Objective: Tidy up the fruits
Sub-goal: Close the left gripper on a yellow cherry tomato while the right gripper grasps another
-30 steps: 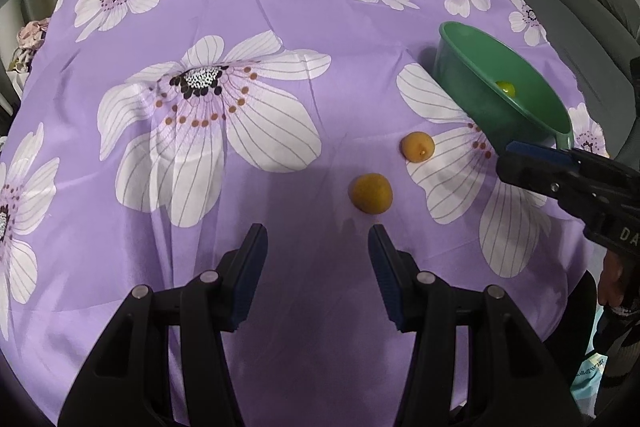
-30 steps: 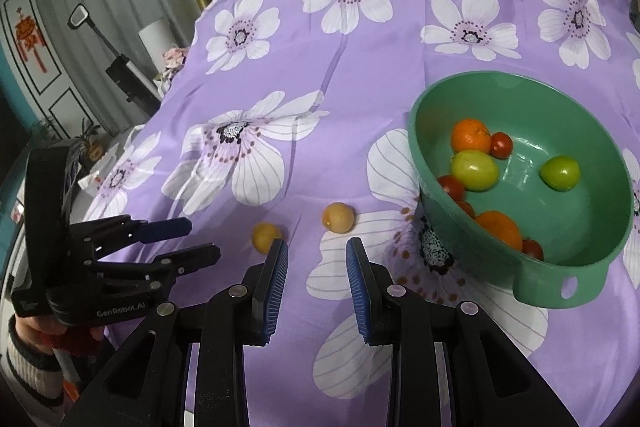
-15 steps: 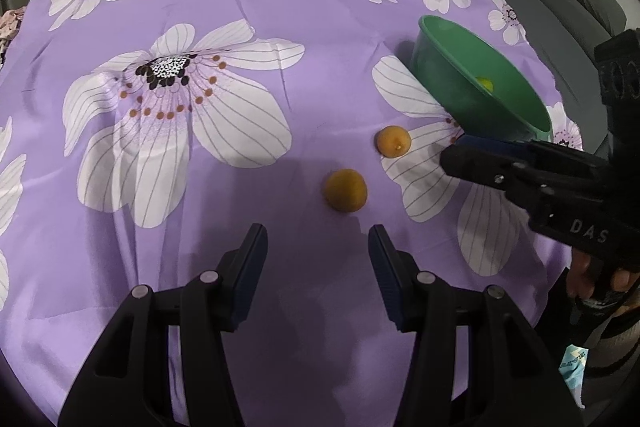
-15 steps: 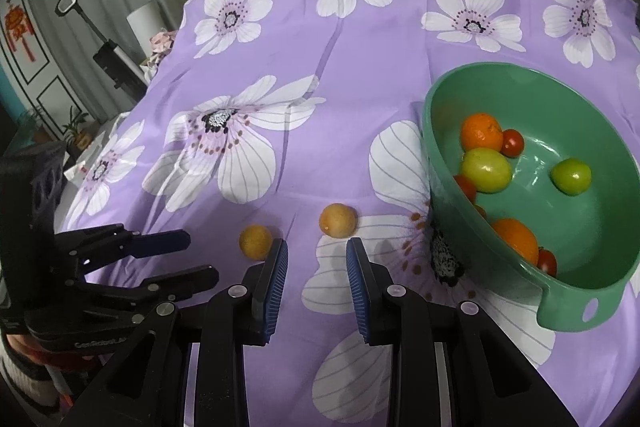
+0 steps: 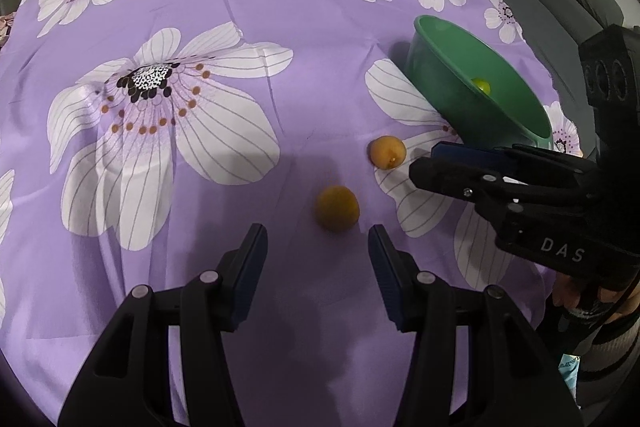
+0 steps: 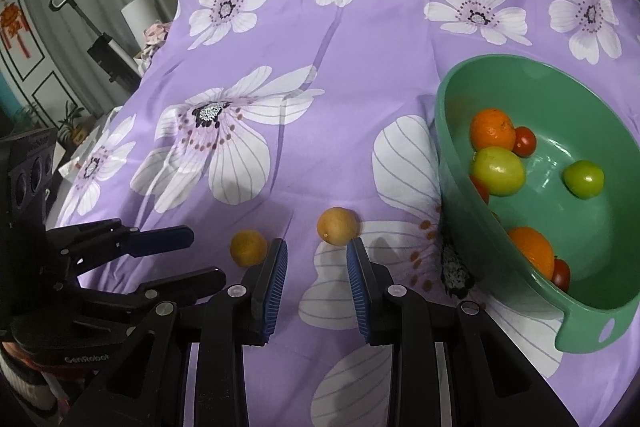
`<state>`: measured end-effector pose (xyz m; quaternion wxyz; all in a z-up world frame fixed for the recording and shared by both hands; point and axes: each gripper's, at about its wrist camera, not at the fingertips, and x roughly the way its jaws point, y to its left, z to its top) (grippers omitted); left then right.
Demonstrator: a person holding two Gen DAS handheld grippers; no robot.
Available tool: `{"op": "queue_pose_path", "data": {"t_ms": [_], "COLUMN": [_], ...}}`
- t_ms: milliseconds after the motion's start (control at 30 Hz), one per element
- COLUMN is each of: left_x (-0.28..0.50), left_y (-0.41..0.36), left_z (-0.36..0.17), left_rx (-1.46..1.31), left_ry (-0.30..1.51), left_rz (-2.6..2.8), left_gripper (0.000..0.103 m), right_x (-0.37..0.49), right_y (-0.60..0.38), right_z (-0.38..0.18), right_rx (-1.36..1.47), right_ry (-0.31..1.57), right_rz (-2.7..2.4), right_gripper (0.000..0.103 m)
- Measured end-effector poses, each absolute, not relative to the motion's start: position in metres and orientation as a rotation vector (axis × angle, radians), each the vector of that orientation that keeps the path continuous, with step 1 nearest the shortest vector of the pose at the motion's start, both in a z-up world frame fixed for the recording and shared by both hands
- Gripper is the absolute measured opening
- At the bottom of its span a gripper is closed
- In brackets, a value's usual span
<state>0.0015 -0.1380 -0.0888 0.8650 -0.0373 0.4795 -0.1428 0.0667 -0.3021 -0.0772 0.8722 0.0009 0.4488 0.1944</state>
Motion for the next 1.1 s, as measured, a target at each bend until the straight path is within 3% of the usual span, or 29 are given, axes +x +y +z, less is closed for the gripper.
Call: {"op": "queue_pose_path", "data": {"t_ms": [1100], "left_x": [0.014], "left_y": [-0.148], "left_z": [-0.094], "left_rx": [-0.073], "left_ry": [1.017], "left_rz": [-0.339], "left_gripper": [0.052], "right_x": [0.084], "right_y": [-0.305], "right_z": [-0.087], "right_rx": [-0.007], "right_ry": [0.978], "right_rz": [0.382], "right_gripper": [0.031]}}
